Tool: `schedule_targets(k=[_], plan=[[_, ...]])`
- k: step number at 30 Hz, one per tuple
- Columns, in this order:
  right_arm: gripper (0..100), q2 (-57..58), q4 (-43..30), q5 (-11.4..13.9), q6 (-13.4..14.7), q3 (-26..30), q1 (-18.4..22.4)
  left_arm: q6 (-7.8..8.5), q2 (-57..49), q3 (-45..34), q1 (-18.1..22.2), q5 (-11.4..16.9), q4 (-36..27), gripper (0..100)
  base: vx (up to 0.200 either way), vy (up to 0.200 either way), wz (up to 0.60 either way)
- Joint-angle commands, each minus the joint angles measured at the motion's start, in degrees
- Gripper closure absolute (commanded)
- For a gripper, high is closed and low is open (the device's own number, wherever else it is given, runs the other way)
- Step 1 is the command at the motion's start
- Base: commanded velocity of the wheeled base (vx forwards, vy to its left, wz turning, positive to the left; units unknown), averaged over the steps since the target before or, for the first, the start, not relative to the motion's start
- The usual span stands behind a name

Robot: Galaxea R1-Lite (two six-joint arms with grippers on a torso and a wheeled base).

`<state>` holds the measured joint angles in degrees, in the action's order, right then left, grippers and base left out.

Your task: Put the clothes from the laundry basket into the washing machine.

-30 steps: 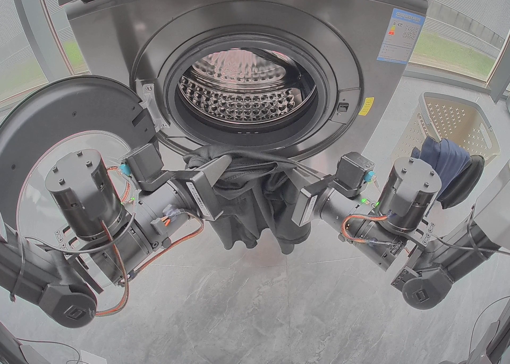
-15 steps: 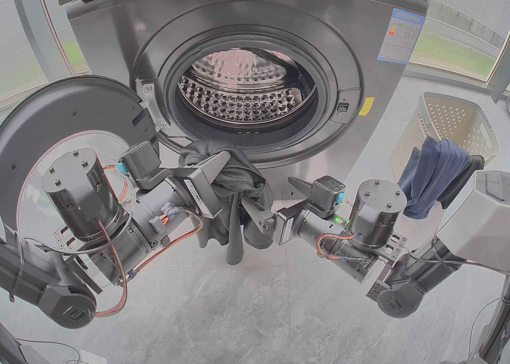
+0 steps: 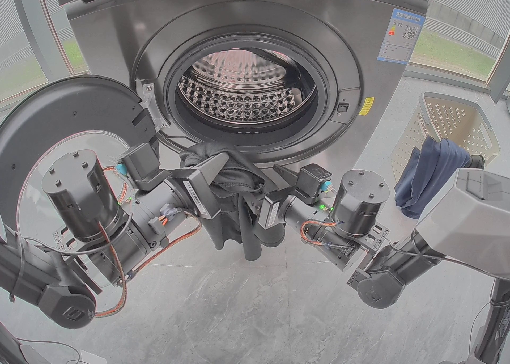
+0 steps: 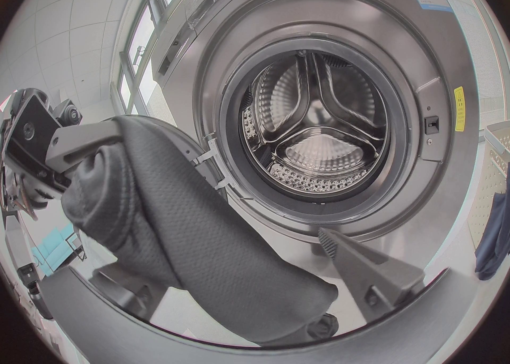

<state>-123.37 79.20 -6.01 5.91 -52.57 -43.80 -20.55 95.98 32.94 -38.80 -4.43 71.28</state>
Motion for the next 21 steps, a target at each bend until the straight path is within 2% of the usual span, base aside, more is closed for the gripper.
schedule_targets(k=[1, 7, 16, 17, 21], plan=[[100, 0.6, 0.4, 0.0, 0.2, 0.0, 0.4, -0.01, 0.4, -0.3, 0.3, 0.1, 0.0, 100, 0.0, 0.0, 0.0], [100, 7.6, -0.2, 0.1, -0.3, 4.7, 0.3, -0.01, 0.9, -0.1, 0.4, 0.5, 0.0, 100, 0.0, 0.0, 0.0], [100, 13.0, -0.1, 0.0, -0.2, 7.5, 0.0, -0.01, 1.4, -0.1, -0.2, 1.2, 0.0, 100, 0.0, 0.0, 0.0], [100, 13.5, 0.0, -0.1, 0.0, 7.4, -0.2, -0.19, 1.4, -0.3, -0.2, 1.8, 0.0, 0, 0.0, 0.0, 0.0], [100, 13.8, 0.2, -0.1, 0.2, 7.0, -0.3, -0.8, 1.5, -0.9, 0.0, 2.0, -0.1, 0, 0.0, 0.0, 0.0]])
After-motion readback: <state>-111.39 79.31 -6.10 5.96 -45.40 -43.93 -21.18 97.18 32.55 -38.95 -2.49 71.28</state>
